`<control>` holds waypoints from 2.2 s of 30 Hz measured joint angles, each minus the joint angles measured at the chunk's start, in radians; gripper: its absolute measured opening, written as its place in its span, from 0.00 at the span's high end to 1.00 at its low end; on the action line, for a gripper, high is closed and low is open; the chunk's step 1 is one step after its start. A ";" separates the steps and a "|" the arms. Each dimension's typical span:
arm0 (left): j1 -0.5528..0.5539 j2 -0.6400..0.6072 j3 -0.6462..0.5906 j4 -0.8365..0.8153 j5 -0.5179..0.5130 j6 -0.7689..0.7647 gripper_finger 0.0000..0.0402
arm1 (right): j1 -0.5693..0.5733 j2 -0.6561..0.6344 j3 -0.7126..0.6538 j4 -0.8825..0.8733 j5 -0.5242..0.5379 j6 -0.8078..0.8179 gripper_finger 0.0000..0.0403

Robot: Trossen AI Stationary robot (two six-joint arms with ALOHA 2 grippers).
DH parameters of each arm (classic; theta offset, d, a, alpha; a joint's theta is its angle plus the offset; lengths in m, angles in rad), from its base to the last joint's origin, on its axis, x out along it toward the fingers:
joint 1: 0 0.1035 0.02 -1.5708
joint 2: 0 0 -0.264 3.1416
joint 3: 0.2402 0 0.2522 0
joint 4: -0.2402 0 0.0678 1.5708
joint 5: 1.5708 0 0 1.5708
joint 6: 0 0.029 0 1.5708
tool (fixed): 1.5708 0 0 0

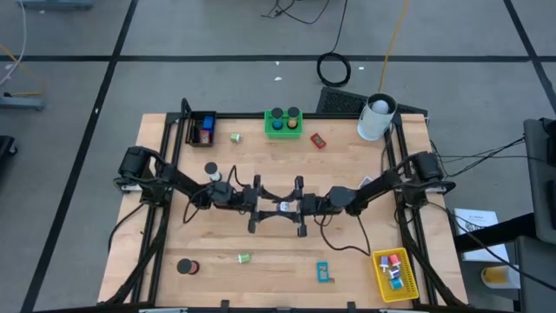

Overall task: Pick & Place Office items
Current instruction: Put the purple charger adapter into the yellow basket

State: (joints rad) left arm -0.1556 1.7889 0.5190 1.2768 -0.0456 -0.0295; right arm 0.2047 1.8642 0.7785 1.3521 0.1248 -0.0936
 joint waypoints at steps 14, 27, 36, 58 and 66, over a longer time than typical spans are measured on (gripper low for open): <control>0.000 0.000 -0.001 -0.099 0.003 0.052 0.31 | 0.187 -0.569 -0.009 -1.067 0.414 0.164 0.70; -0.001 0.000 -0.001 -0.108 -0.007 0.055 0.50 | 0.527 -0.763 0.014 -1.823 0.342 1.150 0.70; -0.001 0.000 -0.001 -0.108 -0.007 0.054 0.55 | 0.697 -0.736 0.014 -1.859 -0.055 1.625 0.70; -0.003 0.001 -0.001 -0.138 0.000 0.047 0.55 | 0.880 -0.595 0.014 -1.872 -0.257 2.097 0.69; -0.002 0.001 -0.001 -0.147 0.000 0.047 0.55 | 0.878 -0.539 0.014 -1.829 -0.311 2.085 0.63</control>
State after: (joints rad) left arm -0.1574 1.7897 0.5179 1.1295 -0.0456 0.0177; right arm 1.0828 1.3254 0.7921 -0.4764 -0.1864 1.9918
